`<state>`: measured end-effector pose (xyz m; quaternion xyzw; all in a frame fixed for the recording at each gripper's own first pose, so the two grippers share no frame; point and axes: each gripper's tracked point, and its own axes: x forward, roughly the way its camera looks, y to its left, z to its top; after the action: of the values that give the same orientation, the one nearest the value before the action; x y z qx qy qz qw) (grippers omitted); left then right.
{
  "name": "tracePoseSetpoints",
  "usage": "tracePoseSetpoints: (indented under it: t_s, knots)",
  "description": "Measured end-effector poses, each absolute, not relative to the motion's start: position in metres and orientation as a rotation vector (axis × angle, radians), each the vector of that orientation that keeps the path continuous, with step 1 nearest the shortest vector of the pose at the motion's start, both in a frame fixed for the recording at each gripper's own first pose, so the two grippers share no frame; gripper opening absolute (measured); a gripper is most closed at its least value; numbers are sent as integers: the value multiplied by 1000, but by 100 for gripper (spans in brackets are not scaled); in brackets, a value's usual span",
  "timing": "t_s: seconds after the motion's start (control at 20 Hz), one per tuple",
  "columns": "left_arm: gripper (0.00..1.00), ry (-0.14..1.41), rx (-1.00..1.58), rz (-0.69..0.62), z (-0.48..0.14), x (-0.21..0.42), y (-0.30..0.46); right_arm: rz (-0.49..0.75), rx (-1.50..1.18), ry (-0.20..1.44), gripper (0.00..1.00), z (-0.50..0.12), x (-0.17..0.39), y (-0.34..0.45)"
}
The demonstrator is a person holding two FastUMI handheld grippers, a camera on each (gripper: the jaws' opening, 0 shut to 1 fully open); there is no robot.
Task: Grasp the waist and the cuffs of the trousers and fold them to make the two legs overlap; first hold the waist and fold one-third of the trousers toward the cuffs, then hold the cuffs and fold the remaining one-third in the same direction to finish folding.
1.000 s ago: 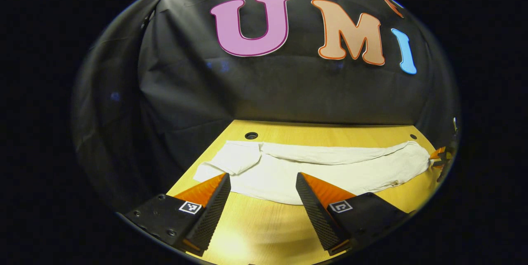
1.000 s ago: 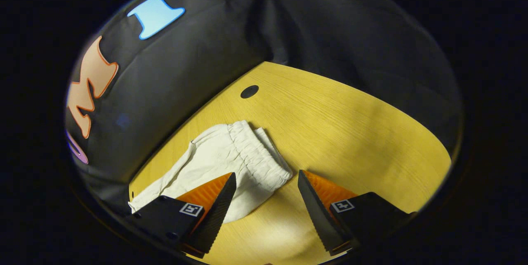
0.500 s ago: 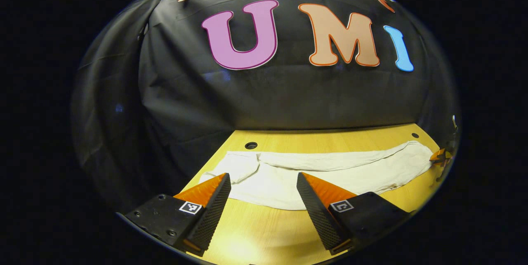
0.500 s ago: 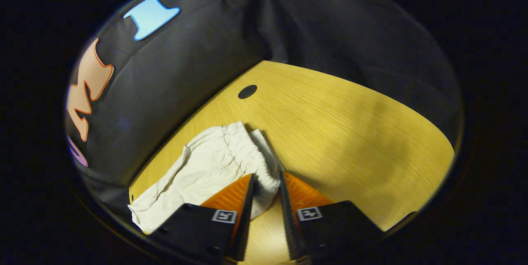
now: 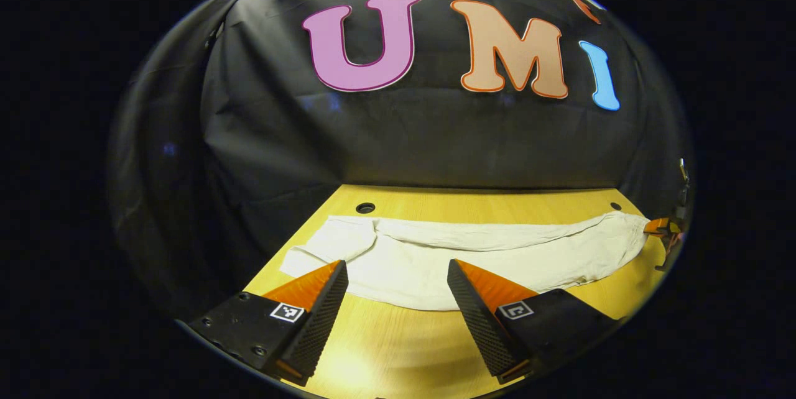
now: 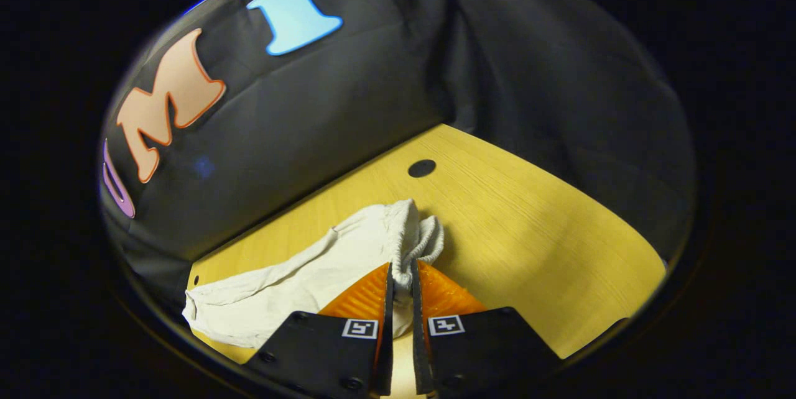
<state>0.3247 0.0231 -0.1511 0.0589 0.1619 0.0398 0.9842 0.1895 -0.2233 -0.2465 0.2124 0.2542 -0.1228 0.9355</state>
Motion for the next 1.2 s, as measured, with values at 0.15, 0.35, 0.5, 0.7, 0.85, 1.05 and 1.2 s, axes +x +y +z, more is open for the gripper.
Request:
tracePoseSetpoints:
  t_s: [0.15,0.35,0.5,0.7,0.85,1.05,1.2]
  knots:
    - [97,327,114,51,-152,323,27,-210,339,471,15,-207,189,-188]
    - [97,339,93,4,-156,332,51,-130,244,416,15,-158,196,-109]
    - [96,343,65,-16,-160,337,69,-45,186,394,15,-141,204,-33]
    - [95,341,39,-12,-162,346,104,99,88,383,15,-134,203,67]
    - [96,340,30,4,-166,351,134,207,52,406,16,-145,195,137]
    - [96,346,26,41,-177,357,175,289,-42,476,15,-189,187,195]
    - [95,356,15,66,-189,362,201,311,-81,540,18,-226,183,219]
